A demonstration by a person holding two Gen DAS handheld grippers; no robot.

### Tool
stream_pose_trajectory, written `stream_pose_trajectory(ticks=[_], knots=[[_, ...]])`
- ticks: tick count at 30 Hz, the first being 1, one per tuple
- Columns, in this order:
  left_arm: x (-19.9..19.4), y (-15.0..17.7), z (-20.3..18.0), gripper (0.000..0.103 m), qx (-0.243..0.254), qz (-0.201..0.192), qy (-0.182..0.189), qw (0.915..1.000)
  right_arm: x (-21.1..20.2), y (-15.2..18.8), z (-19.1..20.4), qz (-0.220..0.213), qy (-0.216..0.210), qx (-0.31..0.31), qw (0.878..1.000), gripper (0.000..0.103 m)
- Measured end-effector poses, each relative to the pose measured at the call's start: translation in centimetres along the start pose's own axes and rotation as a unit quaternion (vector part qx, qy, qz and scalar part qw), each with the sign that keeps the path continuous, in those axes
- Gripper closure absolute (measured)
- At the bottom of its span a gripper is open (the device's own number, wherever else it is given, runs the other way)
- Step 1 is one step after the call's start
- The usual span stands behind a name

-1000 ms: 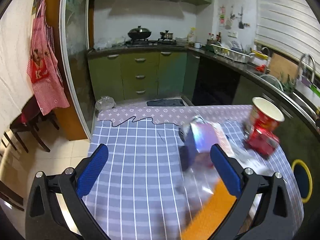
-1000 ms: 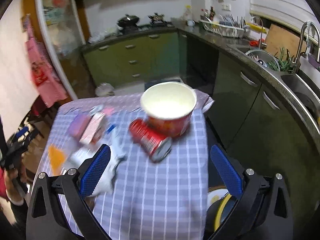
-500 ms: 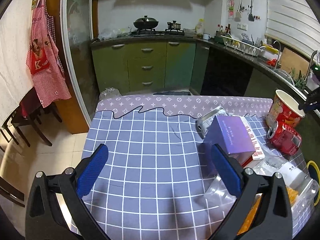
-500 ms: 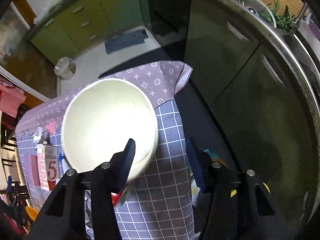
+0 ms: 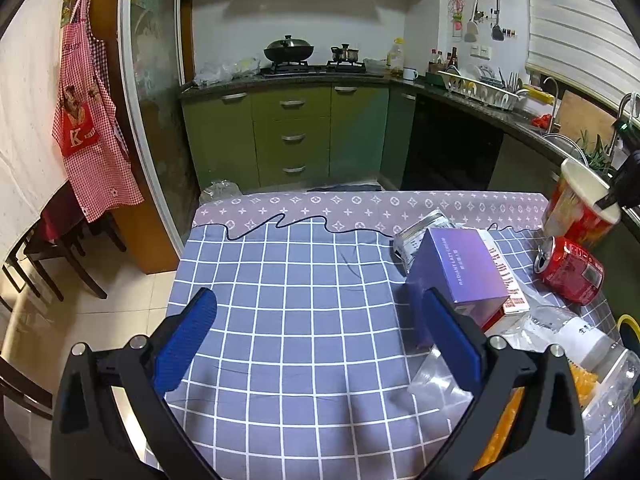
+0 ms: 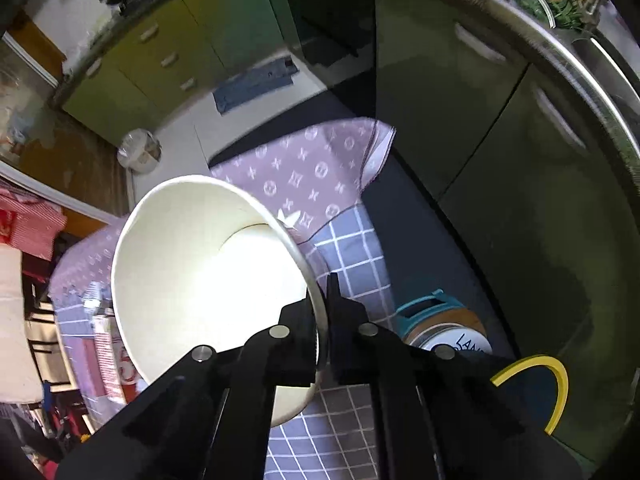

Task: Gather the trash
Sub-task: 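Carry the paper cup over the yellow bin and open the right tool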

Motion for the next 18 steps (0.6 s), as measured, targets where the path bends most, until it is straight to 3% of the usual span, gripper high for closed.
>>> stream_pose_trajectory(ticks=[5,10,14,18], knots=[[-0.2,-0.1,0.0,0.006,-0.002,-0.004,0.004,1.0000,-6.6,2.1,-5.8,-0.051,-0.020,0.024,0.998,0.098],[-0.9,-0.2,-0.1,0.006,-0.004,-0.012,0.016,0.9998,-9.8,8.6,-15.0,-0.066,0.005,0.068,0.995,0.098],[-1.4,-0.3,-0.5,0.006,-0.001,-0.017,0.027,0.9995,-6.1,14.8,-24.1,-0.019,0.052,0.140,0.989,0.097],[-1.3,-0.2,-1.1,0.006,0.004,-0.014,0.045,0.9989,0.4,19.0,-29.5,0.038,0.085,0.189,0.977,0.097]])
Point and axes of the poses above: each gripper's, at about its wrist camera, not at the fingertips, and x roughly the way its jaws point, z to its left, y to its underside, the point moved 3 cm from there along x, roughly the way its jaws point, and after that the axes turned 10 degrees about y, right-handed, at the moved point
